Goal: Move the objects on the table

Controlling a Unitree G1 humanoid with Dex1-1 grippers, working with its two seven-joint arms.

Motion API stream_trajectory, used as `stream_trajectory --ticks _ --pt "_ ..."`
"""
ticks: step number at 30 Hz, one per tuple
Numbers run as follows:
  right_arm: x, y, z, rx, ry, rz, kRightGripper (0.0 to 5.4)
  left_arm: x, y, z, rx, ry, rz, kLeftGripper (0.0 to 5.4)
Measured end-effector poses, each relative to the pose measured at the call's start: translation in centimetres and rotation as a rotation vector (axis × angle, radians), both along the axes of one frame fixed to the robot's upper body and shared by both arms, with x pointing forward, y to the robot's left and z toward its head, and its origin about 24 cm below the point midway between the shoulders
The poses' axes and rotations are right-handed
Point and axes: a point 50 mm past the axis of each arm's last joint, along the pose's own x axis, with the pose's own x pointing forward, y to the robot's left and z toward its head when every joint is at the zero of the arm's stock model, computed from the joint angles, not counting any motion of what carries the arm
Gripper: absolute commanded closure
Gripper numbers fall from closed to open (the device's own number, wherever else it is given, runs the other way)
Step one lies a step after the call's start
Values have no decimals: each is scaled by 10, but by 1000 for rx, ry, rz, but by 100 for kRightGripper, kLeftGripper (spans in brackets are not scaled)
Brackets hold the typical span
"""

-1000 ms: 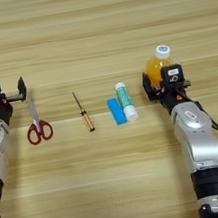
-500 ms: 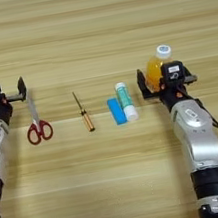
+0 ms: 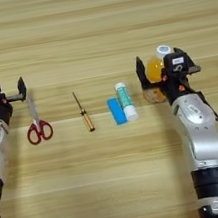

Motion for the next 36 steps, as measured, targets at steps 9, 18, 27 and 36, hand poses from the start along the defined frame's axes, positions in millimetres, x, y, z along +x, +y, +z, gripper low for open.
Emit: stream_trajectory --ticks 9,18,27,36 --pt "-18 2 19 -47 -89 -17 3 0 0 0 0 0 0 0" --pt "-45 11 15 -72 -46 38 3 0 0 -1 0 2 2 0" --pt "-60 26 12 -93 31 173 3 0 0 -2 0 6 9 0" --pt "-61 39 -4 -83 144 270 3 0 0 -2 0 9 9 0"
